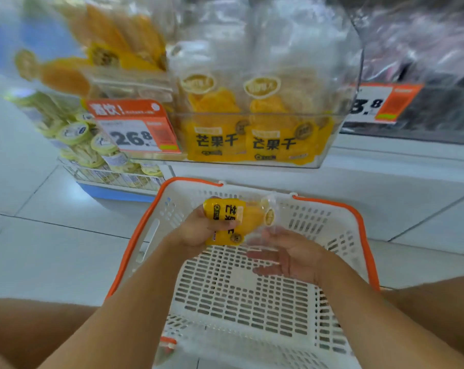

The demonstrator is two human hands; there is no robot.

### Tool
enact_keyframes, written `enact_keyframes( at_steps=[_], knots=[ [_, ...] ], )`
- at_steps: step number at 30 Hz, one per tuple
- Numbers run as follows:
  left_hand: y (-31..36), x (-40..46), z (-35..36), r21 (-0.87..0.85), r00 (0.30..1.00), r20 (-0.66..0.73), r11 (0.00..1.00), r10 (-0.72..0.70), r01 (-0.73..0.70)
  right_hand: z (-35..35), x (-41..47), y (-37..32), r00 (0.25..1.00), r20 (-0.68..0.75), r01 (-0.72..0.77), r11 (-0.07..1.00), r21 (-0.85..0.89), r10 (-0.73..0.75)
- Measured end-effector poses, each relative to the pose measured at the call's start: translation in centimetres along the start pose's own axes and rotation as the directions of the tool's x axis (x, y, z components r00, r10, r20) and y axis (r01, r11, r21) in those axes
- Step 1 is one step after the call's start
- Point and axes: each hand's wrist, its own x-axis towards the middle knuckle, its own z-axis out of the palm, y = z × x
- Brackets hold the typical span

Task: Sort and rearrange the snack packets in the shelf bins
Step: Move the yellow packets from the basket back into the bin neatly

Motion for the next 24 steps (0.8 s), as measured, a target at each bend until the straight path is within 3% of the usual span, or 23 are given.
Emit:
enact_keyframes(
  at_steps=[4, 8, 10, 15, 17, 18, 20, 21, 22, 23, 24],
  knots=[
    [6.7, -5.2, 4.2, -0.070, 0.979, 0.074, 0.980, 0.191, -0.186, 4.5, -7.3, -3.8, 0.957, -0.005, 0.291, 0.956, -0.025, -0.291],
    [12.4, -10.9, 6.5, 0.056, 0.946, 0.065, 0.945, 0.318, -0.322, 8.2, -14.8, -7.6, 0.783, 0.004, 0.619, 0.780, -0.086, -0.621],
    [14.8, -13.2, 6.8, 0.123, 0.923, 0.061, 0.915, 0.379, -0.384, 10.3, -17.7, -10.1, 0.673, 0.075, 0.739, 0.665, -0.109, -0.736],
    [21.3, -13.9, 6.5, 0.256, 0.845, 0.076, 0.809, 0.529, -0.530, 13.2, -20.6, -18.2, 0.467, 0.152, 0.841, 0.384, -0.382, -0.871],
    [23.5, -13.1, 5.5, 0.412, 0.766, 0.029, 0.691, 0.642, -0.594, 13.2, -20.0, -21.9, 0.409, 0.142, 0.843, 0.314, -0.437, -0.901],
    [24.6, -12.8, 4.5, 0.574, 0.679, -0.037, 0.572, 0.733, -0.586, 13.2, -19.6, -23.7, 0.381, 0.137, 0.846, 0.286, -0.449, -0.914],
    [26.6, -13.3, 1.4, 0.917, 0.350, -0.062, 0.192, 0.935, -0.349, 13.1, -18.4, -27.0, 0.328, 0.148, 0.852, 0.225, -0.474, -0.933],
    [27.1, -13.3, -0.9, 0.979, 0.204, -0.012, 0.053, 0.979, -0.195, 13.1, -17.6, -28.3, 0.312, 0.156, 0.847, 0.200, -0.492, -0.937],
    [27.2, -13.6, -3.1, 0.994, 0.157, -0.025, 0.042, 0.987, -0.101, 13.1, -16.6, -29.3, 0.314, 0.166, 0.838, 0.190, -0.512, -0.935],
    [27.1, -13.9, -5.2, 0.991, 0.189, -0.116, 0.126, 0.975, -0.043, 13.2, -15.5, -30.2, 0.334, 0.180, 0.824, 0.194, -0.533, -0.925],
    [26.9, -14.0, -6.9, 0.964, 0.277, -0.258, 0.265, 0.926, 0.011, 13.2, -14.4, -30.8, 0.375, 0.191, 0.803, 0.215, -0.555, -0.907]
  ],
)
